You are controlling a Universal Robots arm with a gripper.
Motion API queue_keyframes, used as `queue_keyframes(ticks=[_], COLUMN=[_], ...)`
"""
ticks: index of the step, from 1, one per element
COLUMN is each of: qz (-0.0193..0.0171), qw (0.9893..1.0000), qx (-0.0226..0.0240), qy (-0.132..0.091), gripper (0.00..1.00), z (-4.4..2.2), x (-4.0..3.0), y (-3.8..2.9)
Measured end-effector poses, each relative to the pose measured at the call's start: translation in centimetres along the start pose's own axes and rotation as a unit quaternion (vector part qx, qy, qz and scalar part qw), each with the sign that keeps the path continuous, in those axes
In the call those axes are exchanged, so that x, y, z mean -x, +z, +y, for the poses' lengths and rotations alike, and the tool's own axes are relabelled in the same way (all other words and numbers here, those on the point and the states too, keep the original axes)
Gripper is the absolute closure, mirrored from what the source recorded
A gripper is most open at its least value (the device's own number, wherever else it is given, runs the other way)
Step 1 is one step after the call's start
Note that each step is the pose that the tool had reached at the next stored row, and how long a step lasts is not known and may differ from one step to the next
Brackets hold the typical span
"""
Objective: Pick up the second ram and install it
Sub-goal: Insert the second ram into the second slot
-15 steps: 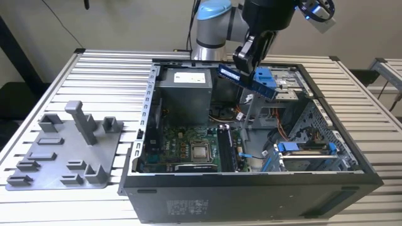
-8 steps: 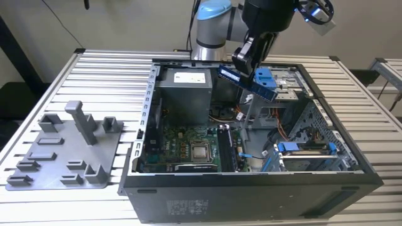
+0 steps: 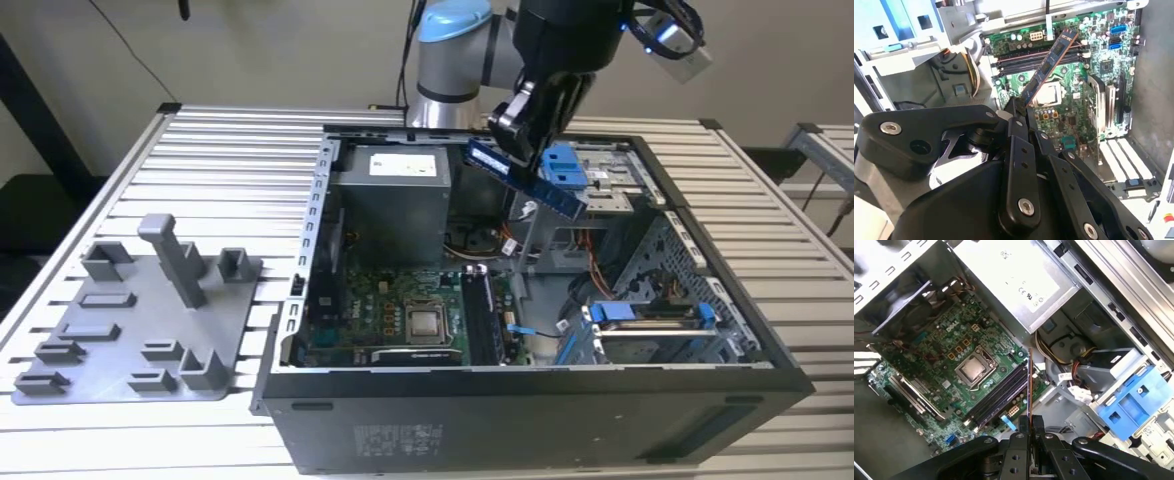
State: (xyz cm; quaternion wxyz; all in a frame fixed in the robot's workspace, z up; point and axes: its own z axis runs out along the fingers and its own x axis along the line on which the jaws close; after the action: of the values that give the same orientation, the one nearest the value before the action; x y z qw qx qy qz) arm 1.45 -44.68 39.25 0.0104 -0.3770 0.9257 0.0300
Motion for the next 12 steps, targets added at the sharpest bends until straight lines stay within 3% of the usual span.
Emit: queue_keyframes(ticks=[7,12], qz=[-0.0010,-0.0018], qw=[0.9994,0.9980], qx=[-0.0008,-0.0015], qy=[0.035,0.062], gripper=[0.86,0.86], z=[-0.04,-0.05], x=[-0.03,-0.05], y=[0.33,0.54])
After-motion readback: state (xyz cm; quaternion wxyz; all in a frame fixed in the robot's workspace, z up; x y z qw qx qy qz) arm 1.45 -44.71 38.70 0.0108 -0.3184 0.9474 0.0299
